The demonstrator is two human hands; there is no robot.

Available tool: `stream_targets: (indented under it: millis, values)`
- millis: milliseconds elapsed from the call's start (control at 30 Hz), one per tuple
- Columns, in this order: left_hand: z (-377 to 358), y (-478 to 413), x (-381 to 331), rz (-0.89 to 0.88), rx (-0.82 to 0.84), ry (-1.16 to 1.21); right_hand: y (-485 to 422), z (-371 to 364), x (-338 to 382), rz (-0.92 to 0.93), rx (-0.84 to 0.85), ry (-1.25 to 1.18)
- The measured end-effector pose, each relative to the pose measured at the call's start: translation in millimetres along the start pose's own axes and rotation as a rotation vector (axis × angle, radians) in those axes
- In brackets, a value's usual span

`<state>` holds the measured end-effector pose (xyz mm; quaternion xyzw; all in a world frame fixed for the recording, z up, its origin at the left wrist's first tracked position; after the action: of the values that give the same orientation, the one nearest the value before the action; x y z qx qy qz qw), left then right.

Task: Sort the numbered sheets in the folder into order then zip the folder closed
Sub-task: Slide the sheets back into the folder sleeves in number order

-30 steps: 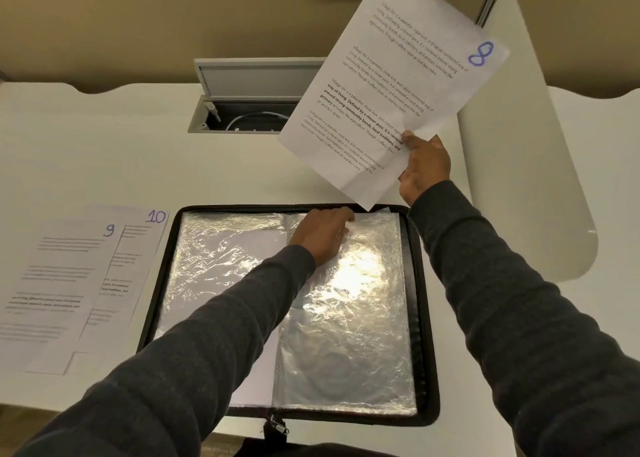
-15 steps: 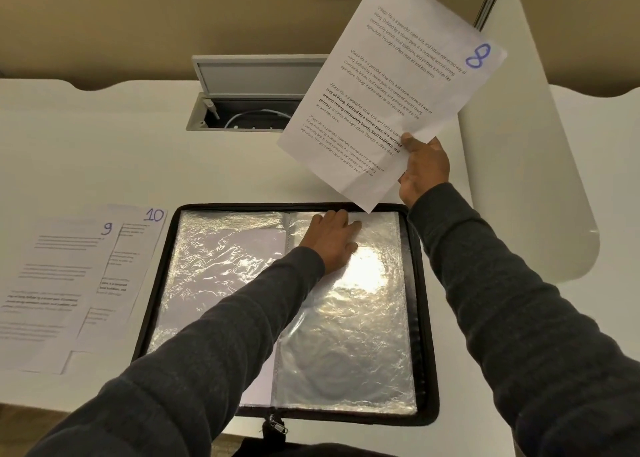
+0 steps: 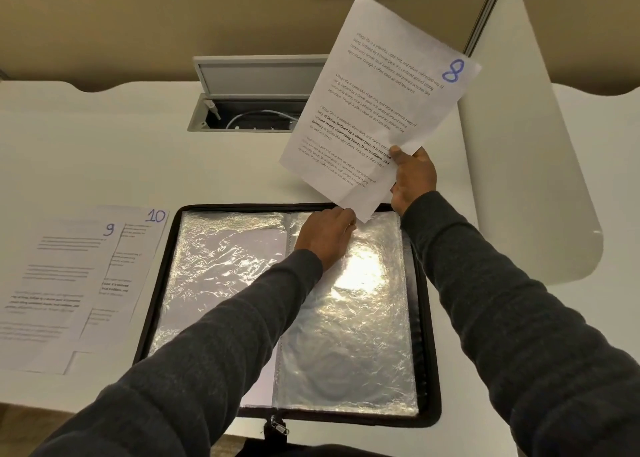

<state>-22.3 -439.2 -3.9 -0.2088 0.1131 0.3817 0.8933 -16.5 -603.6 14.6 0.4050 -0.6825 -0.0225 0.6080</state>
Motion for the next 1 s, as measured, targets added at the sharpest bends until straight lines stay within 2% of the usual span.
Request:
stream_targets:
  millis: [200, 367, 667, 867, 1000]
  values:
    - [7.0, -7.1, 3.5, 0.021, -0.070, 0.011, -5.3, 7.8, -12.5, -0.038, 0.033, 0.101]
    - [5.1, -13.2, 14.4, 0.024, -0.036, -0.010, -15.4, 16.1, -8.7, -0.016, 0.048, 0.184]
    - [7.9, -10.7, 68.7, 0.056, 0.190, -0.186, -30.2, 27.0, -7.5, -0.075, 0.158, 0.389]
    - [15.5, -13.5, 80.2, 0.095, 0.130, -0.163, -27.3, 18.6, -19.8, -0.121, 0.276, 0.565]
    - [17.8, -13.8, 79.3, 0.122, 0.071, -0.135, -20.9, 11.7, -28.5, -0.100, 0.374, 0.829]
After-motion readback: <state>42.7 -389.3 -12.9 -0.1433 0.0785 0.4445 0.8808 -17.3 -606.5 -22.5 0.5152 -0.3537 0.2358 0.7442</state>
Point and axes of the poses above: each hand's wrist, its own y-axis away from the middle knuckle, its own z-axis out of the back of the hand, x = y × z, the point moved 7 cm from there along -y, towards the middle knuckle, and after that the axes turned 10 degrees about -x, right-handed, at the moved point
